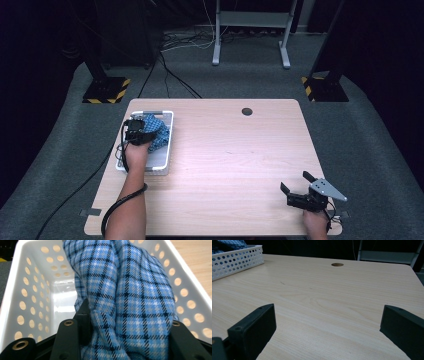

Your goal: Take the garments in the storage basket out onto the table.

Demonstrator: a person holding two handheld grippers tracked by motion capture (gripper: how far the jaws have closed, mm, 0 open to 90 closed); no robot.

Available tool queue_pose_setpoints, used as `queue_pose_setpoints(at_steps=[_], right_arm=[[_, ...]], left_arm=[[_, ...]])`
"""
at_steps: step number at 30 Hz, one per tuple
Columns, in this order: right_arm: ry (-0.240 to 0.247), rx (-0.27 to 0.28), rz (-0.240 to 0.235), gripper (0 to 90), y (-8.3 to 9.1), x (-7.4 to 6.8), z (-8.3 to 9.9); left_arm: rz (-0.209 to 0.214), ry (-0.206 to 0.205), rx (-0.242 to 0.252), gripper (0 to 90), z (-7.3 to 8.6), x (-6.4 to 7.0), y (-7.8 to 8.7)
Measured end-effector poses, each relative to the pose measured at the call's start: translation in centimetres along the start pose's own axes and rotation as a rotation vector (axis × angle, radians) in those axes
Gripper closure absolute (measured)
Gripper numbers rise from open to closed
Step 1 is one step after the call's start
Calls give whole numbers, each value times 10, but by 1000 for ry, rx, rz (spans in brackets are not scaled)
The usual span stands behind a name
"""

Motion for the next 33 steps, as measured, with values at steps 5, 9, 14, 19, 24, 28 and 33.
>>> queue_pose_setpoints(at_steps=[5, 9, 14, 19, 24, 28, 33], right_arm=[[-1, -1, 1, 0, 0, 0, 0], [-1, -2, 2, 0, 0, 0, 0], [-1, -2, 2, 0, 0, 0, 0], [0, -2, 2, 0, 0, 0, 0], [0, -2, 2, 0, 0, 0, 0], [0, -2, 2, 0, 0, 0, 0], [0, -1, 2, 0, 0, 0, 0]], left_arm=[[-1, 5, 33, 524, -2, 0, 6], [-4, -3, 52, 524, -3, 0, 11], [-7, -1, 70, 524, -5, -1, 17], [-16, 4, 103, 524, -9, -3, 28], [-22, 8, 136, 524, -14, -6, 39], [-28, 11, 167, 524, -17, -7, 49], [-34, 13, 214, 525, -21, -5, 62]])
Point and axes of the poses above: each handheld gripper's, and its own axes: y roughly backward along the jaws, z roughly out of its underside, x roughly to its right, the point moved 3 cm from there along -y, roughly forward along the jaws, and after that the axes turned 13 degrees about -y, right-handed, at the moved point
